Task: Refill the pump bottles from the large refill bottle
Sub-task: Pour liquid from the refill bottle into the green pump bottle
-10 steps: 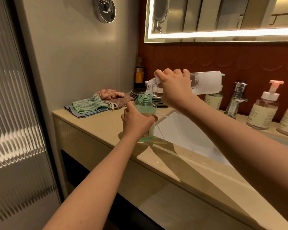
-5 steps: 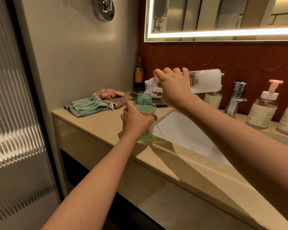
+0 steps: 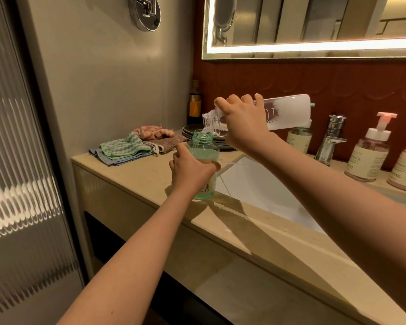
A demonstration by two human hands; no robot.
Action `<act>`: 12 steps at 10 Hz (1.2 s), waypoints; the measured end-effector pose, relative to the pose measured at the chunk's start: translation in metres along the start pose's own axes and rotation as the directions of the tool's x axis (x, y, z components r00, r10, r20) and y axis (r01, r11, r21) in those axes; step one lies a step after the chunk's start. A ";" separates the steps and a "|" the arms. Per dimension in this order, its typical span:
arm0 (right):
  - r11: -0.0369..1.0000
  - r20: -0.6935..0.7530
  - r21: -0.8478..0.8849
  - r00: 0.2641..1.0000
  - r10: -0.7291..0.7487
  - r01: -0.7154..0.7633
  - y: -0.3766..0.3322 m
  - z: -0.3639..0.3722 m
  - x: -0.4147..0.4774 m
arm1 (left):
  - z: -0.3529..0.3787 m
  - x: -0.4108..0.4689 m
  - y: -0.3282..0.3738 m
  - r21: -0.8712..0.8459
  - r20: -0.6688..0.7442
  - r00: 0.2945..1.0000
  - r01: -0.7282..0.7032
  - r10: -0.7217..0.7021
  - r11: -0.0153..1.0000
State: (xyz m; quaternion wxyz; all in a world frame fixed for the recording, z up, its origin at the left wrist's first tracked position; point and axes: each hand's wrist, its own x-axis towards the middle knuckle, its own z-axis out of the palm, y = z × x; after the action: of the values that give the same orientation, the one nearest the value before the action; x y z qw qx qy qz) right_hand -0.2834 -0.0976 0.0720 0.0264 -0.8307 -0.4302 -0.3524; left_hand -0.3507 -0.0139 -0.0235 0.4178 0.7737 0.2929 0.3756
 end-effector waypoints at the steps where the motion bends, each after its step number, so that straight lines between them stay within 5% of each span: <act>1: 1.000 -0.001 -0.010 1.000 -0.003 0.003 0.000 0.000 0.000 | 0.000 0.001 0.000 -0.006 -0.001 1.000 -0.006 0.006 1.000; 12: 0.997 -0.020 -0.073 0.999 -0.040 0.039 -0.002 -0.002 0.000 | 0.000 0.002 -0.001 0.003 0.009 1.000 0.007 -0.007 1.000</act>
State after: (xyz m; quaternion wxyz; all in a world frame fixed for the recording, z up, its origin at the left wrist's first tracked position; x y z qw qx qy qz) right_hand -0.2863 -0.0968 0.0734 -0.0063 -0.8186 -0.4330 -0.3773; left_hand -0.3496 -0.0122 -0.0239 0.4196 0.7748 0.2943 0.3701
